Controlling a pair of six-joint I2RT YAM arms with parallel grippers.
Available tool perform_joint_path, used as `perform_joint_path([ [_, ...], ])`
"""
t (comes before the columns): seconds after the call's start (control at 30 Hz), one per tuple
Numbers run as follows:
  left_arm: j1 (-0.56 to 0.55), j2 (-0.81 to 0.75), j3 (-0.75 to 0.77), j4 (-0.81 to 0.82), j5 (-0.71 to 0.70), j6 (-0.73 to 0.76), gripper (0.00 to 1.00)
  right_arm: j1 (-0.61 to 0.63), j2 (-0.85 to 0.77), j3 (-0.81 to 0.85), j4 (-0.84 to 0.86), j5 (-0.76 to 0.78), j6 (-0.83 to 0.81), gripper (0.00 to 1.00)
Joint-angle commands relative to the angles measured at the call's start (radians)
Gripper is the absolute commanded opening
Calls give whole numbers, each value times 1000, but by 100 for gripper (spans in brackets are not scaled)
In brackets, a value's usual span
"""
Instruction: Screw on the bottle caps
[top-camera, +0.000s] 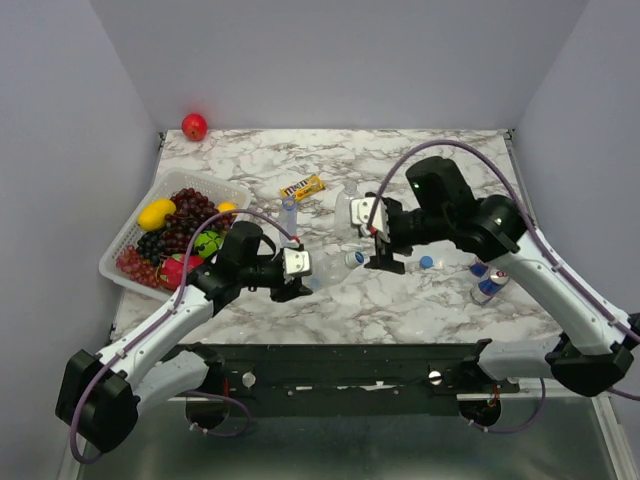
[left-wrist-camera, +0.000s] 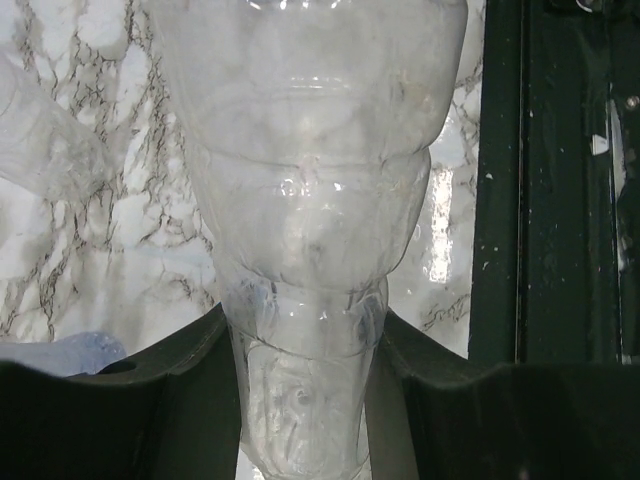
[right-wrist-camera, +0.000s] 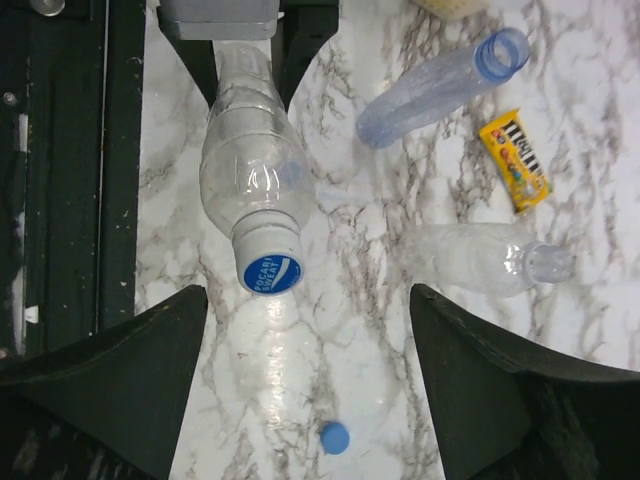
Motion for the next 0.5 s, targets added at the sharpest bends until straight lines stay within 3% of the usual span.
perform_joint_path([
  [0.0,-26,-45,34,-129,-29,190,0,5,-107,-53,45,-89,-163,87],
  [0.17,-39,-40,53,-110,-34,152,0,16,-91,-39,-90,-161,-336,77],
  [0.47,-40,-33,82,-84,-31,104,0,57,-96,-94,-123,-162,-387,72],
])
